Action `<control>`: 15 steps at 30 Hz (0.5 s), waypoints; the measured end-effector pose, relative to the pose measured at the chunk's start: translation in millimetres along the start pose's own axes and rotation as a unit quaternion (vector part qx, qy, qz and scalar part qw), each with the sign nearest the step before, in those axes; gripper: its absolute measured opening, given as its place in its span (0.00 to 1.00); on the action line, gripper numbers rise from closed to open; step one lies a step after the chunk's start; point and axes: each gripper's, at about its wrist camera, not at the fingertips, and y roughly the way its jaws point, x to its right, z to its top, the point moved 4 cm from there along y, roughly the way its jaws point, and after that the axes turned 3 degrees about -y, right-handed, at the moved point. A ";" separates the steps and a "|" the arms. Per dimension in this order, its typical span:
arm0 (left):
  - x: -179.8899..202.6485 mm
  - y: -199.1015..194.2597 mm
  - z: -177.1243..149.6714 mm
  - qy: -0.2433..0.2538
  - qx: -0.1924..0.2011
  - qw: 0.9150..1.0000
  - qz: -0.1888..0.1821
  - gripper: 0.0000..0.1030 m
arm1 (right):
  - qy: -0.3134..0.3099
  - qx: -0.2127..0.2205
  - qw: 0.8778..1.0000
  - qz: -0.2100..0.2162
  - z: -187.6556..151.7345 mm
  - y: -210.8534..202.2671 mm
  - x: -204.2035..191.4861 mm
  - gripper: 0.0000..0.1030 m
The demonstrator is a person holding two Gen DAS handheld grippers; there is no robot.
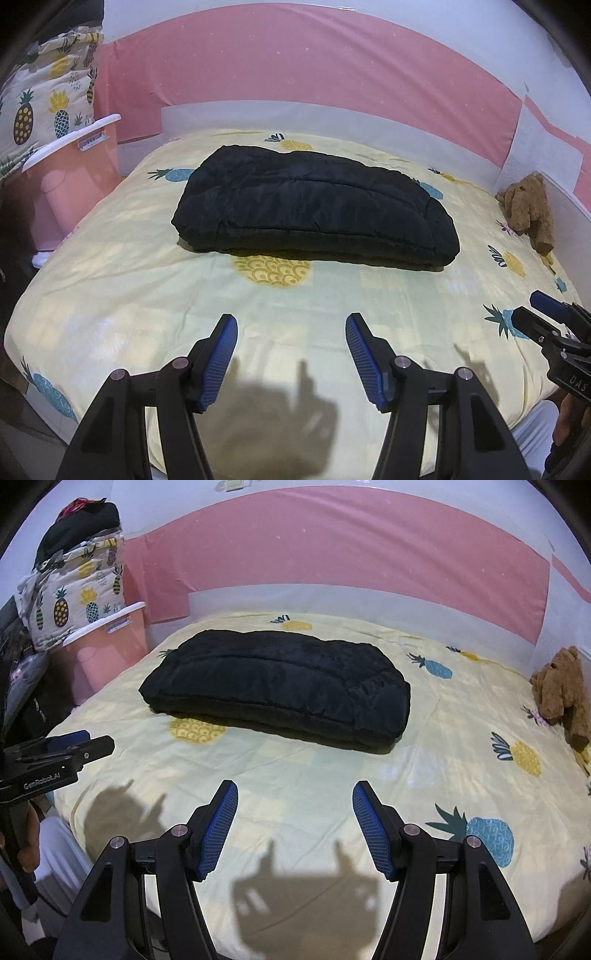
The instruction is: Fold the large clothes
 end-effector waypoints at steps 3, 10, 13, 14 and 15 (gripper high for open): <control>0.3 0.5 0.7 -0.002 -0.002 1.000 0.001 0.59 | 0.000 0.001 1.000 -0.002 -0.3 -1.7 -1.3 0.63; 1.1 0.3 0.0 0.000 -0.003 1.000 0.001 0.59 | 0.000 0.002 1.000 -0.006 0.1 -3.7 -2.2 0.63; 2.0 0.7 -0.7 0.002 -0.003 1.000 0.002 0.59 | 0.000 0.001 1.000 -0.004 -0.3 -3.7 -1.2 0.63; 2.5 0.6 -1.1 0.002 -0.003 1.000 0.002 0.59 | 0.000 0.001 1.000 -0.005 0.1 -4.0 -1.2 0.63; 2.6 0.6 -1.2 0.002 -0.004 1.000 0.000 0.59 | 0.000 0.002 1.000 -0.005 0.4 -4.3 -1.0 0.63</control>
